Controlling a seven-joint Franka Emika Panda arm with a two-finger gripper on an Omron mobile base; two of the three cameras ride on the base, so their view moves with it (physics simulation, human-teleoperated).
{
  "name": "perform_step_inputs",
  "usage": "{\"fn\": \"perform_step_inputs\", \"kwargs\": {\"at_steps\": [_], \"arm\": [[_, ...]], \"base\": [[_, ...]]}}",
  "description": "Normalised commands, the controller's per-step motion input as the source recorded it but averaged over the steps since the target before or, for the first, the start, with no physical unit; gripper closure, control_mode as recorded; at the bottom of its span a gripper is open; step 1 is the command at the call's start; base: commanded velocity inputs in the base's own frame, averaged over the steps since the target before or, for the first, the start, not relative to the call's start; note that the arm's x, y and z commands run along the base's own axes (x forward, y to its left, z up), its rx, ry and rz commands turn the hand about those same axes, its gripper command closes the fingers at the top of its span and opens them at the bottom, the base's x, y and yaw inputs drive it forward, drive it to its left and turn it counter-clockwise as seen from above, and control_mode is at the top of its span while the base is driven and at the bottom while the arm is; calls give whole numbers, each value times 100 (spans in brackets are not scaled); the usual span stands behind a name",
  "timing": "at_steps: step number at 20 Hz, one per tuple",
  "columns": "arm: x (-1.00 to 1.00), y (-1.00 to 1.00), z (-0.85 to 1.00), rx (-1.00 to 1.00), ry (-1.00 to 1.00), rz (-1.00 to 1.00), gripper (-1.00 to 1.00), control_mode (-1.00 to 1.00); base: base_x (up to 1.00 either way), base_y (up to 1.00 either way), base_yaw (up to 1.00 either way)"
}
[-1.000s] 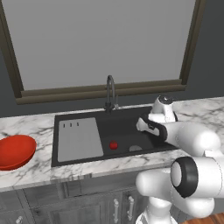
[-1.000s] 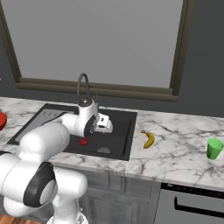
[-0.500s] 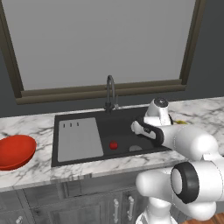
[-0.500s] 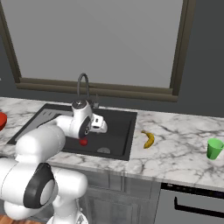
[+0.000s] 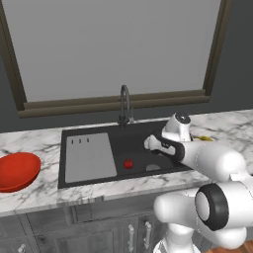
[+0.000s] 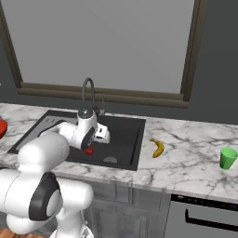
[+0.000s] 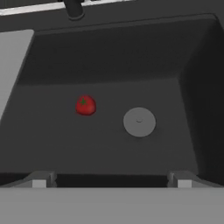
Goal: Remove the tomato and banana from the sink. Then move the bowl and cup from the counter to the sink for washing.
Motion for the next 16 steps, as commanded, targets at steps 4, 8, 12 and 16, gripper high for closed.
{"fn": "perform_step_inputs", "kwargs": {"at_steps": [4, 8, 12, 16], "arm": [[5, 20, -7, 9, 0, 0, -100, -100], [9, 20, -8, 6, 0, 0, -100, -100], [9, 19, -7, 2, 0, 0, -100, -100], [9, 17, -7, 0, 0, 0, -100, -100]], "base": [[0, 0, 0], [0, 0, 0], [0, 0, 0], [0, 0, 0]]}}
